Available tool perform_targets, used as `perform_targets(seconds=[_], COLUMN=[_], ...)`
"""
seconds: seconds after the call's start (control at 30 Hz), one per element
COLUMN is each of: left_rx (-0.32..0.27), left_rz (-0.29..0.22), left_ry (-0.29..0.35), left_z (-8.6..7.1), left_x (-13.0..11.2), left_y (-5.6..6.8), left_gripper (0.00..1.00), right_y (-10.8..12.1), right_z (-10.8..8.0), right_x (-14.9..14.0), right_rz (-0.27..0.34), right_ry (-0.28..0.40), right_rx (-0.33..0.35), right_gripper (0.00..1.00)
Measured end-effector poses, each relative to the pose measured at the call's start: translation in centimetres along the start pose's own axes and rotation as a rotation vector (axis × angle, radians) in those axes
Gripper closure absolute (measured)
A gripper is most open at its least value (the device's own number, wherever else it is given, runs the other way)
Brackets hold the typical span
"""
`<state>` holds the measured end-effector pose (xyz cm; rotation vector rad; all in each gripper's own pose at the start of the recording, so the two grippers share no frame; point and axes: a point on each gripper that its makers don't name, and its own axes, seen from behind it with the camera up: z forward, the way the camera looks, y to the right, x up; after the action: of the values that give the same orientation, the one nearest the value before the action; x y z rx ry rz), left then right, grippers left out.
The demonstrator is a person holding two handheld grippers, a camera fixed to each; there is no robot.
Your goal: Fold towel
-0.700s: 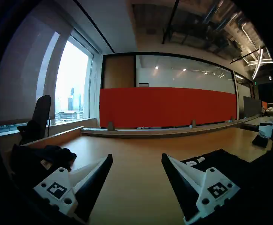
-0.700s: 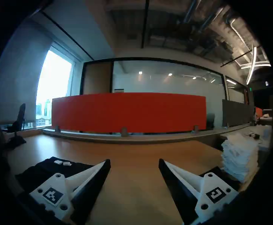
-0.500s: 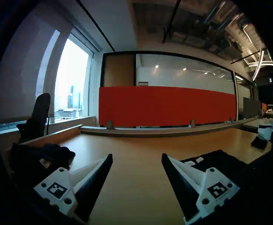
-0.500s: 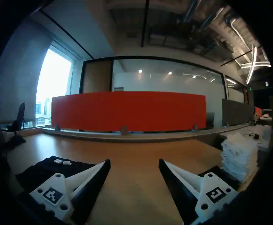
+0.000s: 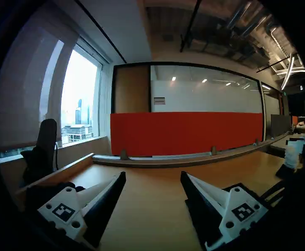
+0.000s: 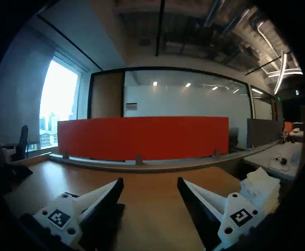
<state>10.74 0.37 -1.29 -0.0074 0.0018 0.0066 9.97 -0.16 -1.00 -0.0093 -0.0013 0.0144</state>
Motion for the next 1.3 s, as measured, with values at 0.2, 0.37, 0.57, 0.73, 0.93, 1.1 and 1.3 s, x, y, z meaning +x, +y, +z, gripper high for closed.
perform_targets(seconds=[0.2, 0.37, 0.57, 0.73, 0.93, 1.1, 1.3], left_rx=[0.001, -0.005, -0.011, -0.029, -0.094, -0.17, -0.278], left_rz=[-0.001, 0.01, 0.019, 0.037, 0.07, 0.091, 0.105], left_ry=[-0.026, -0.046, -0.052, -0.064, -0.095, -0.13, -0.18], left_z=[-0.7, -0.9, -1.1, -1.1, -1.2, -1.4, -1.7], left_x=[3.6, 6.1, 8.3, 9.4, 9.8, 9.8, 9.2], left_y=[-0.1, -0.3, -0.4, 0.0, 1.2, 2.5, 4.3], left_gripper=[0.03, 0.03, 0.03, 0.03, 0.03, 0.03, 0.03], right_y=[0.0, -0.4, -0.8, -0.7, -1.4, -2.5, -4.8], right_z=[-0.4, -0.7, -1.1, -1.3, -1.5, -1.8, -2.3], right_x=[5.0, 8.1, 10.6, 12.0, 12.7, 12.4, 11.9], right_rz=[-0.018, -0.041, -0.044, -0.037, -0.066, -0.104, -0.128], right_ry=[0.0, -0.009, -0.007, -0.011, -0.034, -0.07, -0.117], right_rx=[-0.016, -0.022, -0.016, -0.016, 0.026, 0.085, 0.188], right_gripper=[0.0, 0.0, 0.0, 0.0, 0.0, 0.0, 0.0])
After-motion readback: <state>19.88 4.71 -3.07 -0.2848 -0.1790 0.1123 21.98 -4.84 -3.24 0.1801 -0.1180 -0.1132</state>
